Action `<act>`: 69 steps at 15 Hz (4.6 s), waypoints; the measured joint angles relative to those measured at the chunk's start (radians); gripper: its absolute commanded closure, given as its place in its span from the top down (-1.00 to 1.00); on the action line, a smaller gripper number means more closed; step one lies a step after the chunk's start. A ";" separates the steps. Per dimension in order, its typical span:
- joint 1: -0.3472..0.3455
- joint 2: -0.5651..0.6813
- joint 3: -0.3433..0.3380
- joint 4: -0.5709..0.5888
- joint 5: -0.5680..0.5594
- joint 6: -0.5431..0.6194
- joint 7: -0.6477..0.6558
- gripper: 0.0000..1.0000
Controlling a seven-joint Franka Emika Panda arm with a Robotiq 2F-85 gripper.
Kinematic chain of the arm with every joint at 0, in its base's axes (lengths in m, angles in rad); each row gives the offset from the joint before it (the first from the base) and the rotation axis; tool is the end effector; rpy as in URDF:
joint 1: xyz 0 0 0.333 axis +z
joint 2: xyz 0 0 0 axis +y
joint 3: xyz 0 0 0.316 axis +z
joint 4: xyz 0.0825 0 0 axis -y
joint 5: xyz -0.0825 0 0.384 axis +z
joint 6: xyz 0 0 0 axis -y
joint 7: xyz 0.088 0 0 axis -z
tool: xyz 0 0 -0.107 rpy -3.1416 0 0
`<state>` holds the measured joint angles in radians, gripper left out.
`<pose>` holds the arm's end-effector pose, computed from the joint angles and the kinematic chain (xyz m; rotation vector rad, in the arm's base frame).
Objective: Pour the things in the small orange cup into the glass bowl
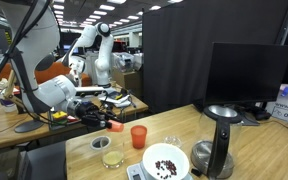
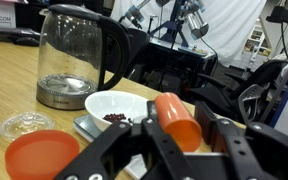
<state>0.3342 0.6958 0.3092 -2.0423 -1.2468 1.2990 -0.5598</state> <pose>0.4488 0.1937 0.1261 0.9851 1.4906 -1.2194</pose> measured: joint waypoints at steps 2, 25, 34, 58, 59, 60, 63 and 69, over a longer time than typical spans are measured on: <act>-0.015 0.000 0.001 0.011 0.015 0.031 0.000 -0.66; -0.314 -0.286 -0.063 -0.082 0.444 0.591 0.063 -0.66; -0.378 -0.596 -0.181 -0.472 0.785 1.077 -0.057 -0.66; -0.321 -0.574 -0.304 -0.732 1.439 1.457 -0.609 -0.66; -0.321 -0.567 -0.299 -0.732 1.430 1.458 -0.603 -0.66; -0.322 -0.563 -0.295 -0.731 1.425 1.459 -0.600 -0.66; -0.325 -0.557 -0.285 -0.729 1.421 1.459 -0.597 -0.66; -0.325 -0.539 -0.284 -0.704 1.357 1.459 -0.536 -0.66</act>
<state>0.0095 0.1563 0.0251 -2.7468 0.1103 2.7581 -1.0959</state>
